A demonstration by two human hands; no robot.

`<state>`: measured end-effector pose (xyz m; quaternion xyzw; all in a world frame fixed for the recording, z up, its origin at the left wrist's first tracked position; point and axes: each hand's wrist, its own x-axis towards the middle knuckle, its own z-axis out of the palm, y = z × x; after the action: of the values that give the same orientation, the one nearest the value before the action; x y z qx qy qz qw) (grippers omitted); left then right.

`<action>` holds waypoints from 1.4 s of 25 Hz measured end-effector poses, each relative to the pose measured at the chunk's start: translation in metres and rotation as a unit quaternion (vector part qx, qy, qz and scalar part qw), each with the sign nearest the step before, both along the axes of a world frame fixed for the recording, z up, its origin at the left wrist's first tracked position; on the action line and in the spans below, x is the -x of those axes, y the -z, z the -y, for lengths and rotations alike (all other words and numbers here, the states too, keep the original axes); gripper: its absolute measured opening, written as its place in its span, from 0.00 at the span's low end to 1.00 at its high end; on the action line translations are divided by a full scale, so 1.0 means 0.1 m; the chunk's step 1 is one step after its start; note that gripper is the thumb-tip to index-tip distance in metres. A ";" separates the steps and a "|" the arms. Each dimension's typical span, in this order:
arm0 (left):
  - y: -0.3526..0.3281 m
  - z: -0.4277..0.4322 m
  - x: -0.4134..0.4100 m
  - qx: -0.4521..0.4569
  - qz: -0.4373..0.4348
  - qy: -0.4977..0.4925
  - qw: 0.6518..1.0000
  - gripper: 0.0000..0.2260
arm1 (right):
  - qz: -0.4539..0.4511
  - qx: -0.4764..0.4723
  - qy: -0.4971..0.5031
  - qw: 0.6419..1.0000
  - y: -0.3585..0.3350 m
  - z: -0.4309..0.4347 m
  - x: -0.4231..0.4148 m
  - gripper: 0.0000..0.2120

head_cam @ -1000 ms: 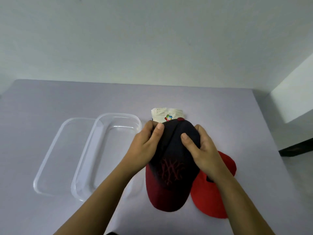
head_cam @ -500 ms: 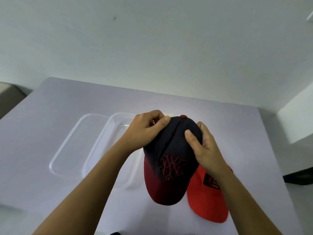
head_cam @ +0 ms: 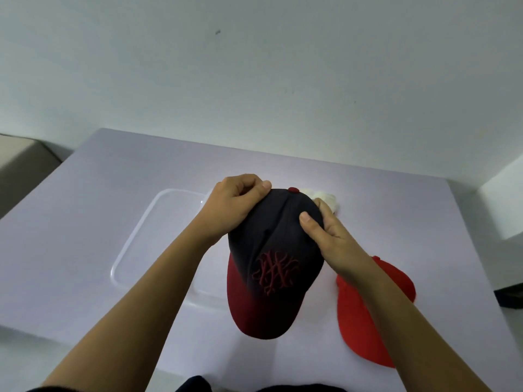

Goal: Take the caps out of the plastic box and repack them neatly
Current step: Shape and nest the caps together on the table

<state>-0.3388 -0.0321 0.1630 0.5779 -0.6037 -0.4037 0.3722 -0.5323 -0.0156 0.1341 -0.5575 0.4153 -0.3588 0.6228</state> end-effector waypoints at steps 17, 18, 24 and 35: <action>0.14 0.48 -1.37 -0.182 -0.001 0.324 0.928 0.26 | 0.069 -0.069 0.031 0.995 0.13 0.15 -1.23 0.16; 0.14 0.53 -1.41 -0.212 0.016 0.359 0.909 0.21 | 0.063 -0.066 0.042 0.995 0.15 0.18 -1.27 0.16; 0.35 0.85 -1.45 -0.292 -0.004 0.384 0.876 0.08 | -0.026 -0.044 0.103 0.993 0.38 0.38 -1.39 0.08; 1.39 1.20 -1.39 -0.377 0.134 0.342 0.850 0.15 | -0.337 -0.061 0.064 0.937 1.23 0.74 -1.36 0.16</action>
<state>-0.1996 -0.1517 0.0243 0.4791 -0.6087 -0.6208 -0.1208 -0.3963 -0.0893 0.0108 -0.5788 0.6568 -0.1626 0.4551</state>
